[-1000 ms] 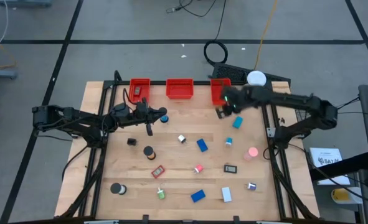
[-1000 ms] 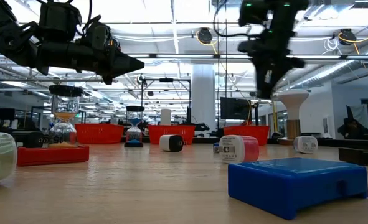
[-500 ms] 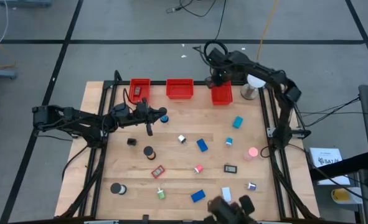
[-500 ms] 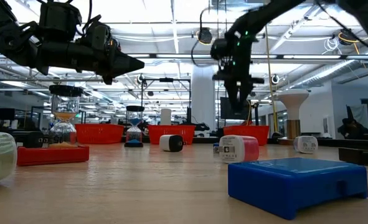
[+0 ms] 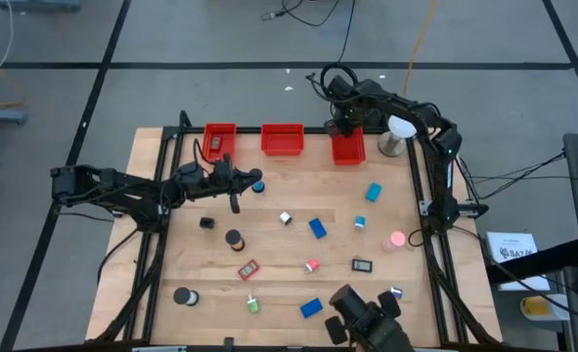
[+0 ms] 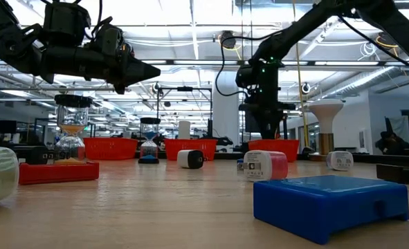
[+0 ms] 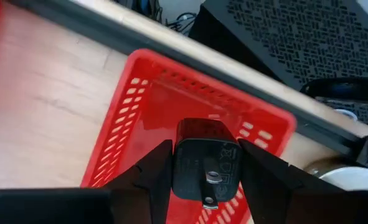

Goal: Pick & Place Office items
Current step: Put the right black charger adapter into the right orange basket

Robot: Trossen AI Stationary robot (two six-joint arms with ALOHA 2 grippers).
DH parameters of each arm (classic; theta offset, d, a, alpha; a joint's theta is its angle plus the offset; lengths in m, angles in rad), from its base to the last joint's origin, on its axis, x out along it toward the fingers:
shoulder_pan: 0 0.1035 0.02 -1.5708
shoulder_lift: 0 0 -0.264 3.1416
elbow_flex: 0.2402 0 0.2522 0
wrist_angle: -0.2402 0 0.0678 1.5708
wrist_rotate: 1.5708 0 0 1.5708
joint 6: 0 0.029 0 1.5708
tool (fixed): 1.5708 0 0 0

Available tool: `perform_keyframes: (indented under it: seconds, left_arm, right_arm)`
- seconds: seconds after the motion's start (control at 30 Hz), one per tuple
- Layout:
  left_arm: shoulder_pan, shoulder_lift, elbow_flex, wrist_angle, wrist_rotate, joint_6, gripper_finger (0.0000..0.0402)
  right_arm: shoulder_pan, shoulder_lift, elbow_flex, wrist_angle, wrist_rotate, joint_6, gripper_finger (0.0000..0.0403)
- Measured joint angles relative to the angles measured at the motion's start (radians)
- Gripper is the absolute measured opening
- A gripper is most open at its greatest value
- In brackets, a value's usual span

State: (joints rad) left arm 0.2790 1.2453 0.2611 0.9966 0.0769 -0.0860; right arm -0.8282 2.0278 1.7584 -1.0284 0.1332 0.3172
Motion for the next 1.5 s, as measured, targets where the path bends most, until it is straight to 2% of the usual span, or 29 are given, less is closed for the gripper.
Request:
perform_keyframes:
  seconds: [0.73,1.5]
  left_arm:
    - [0.0,0.0,0.0,0.0,0.0,0.0,0.001]
    - [0.0,0.0,0.0,0.0,0.0,0.0,0.001]
  right_arm:
    - [-0.022,0.001,-0.155,0.156,0.001,0.001,0.0149]
    - [-0.023,0.001,-0.158,0.18,0.031,0.003,0.0171]
